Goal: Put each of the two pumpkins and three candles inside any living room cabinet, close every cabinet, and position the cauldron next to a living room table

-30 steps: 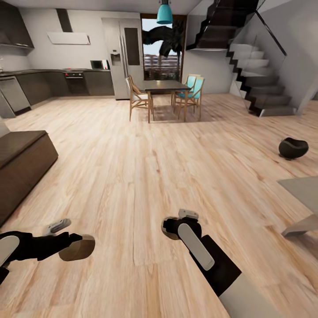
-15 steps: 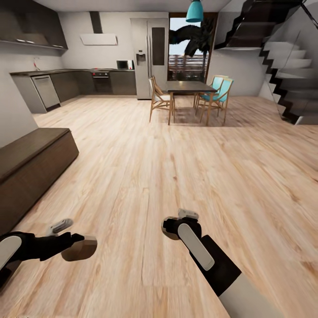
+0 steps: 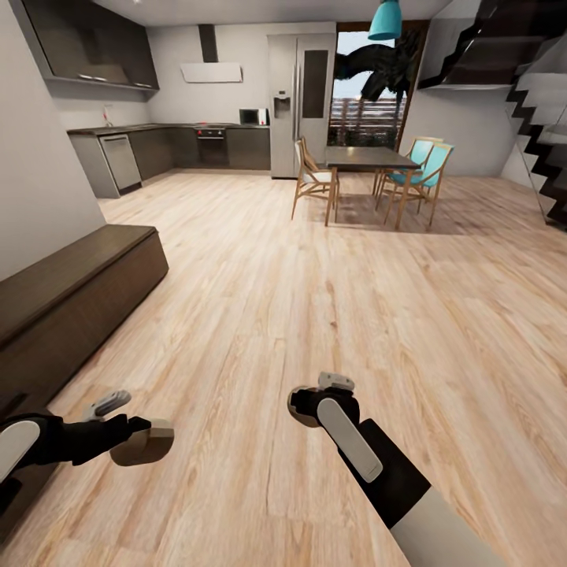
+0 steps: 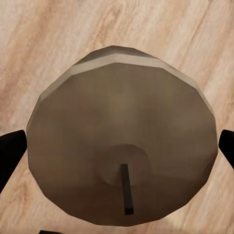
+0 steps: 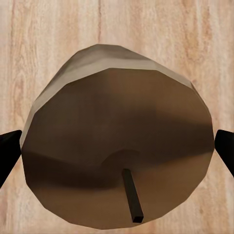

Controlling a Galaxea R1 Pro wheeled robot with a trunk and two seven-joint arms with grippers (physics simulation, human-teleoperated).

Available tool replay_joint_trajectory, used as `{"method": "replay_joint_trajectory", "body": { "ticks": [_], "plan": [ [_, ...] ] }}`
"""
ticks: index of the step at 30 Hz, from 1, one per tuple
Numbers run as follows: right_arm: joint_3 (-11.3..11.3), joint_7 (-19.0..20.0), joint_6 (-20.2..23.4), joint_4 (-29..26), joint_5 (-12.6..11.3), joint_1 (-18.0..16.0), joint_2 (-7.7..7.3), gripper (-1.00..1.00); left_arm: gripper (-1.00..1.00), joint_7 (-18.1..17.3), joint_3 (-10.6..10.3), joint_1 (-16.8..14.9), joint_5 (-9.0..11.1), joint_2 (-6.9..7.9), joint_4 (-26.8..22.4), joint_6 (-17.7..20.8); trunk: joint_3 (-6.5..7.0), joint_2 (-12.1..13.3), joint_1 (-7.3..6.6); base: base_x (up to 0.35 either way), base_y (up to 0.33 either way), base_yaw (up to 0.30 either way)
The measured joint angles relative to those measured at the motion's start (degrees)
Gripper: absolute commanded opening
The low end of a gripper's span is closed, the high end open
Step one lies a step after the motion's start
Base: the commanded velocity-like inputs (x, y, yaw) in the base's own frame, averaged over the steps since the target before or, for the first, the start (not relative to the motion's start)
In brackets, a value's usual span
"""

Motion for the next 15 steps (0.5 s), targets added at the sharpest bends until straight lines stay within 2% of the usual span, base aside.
{"method": "replay_joint_trajectory", "body": {
  "ticks": [9,11,15],
  "plan": [
    [0.0,0.0,-0.02,-0.06,-0.05,0.0,-0.06,-1.0,-1.0,-0.07,0.06,0.0,0.07,0.0,0.0,-0.01,1.62,3.61,-1.98,0.0,0.0,0.002],
    [0.0,0.0,0.03,0.0,-0.07,0.01,-0.06,-1.0,-1.0,-0.17,0.08,0.01,0.03,0.0,-0.03,0.03,1.62,3.63,-1.98,0.0,0.0,0.035],
    [0.01,0.0,0.04,0.05,-0.05,0.0,-0.05,-1.0,-1.0,-0.54,0.15,0.03,0.1,0.01,-0.08,0.01,1.62,3.63,-1.98,0.0,0.0,0.19]
  ]
}}
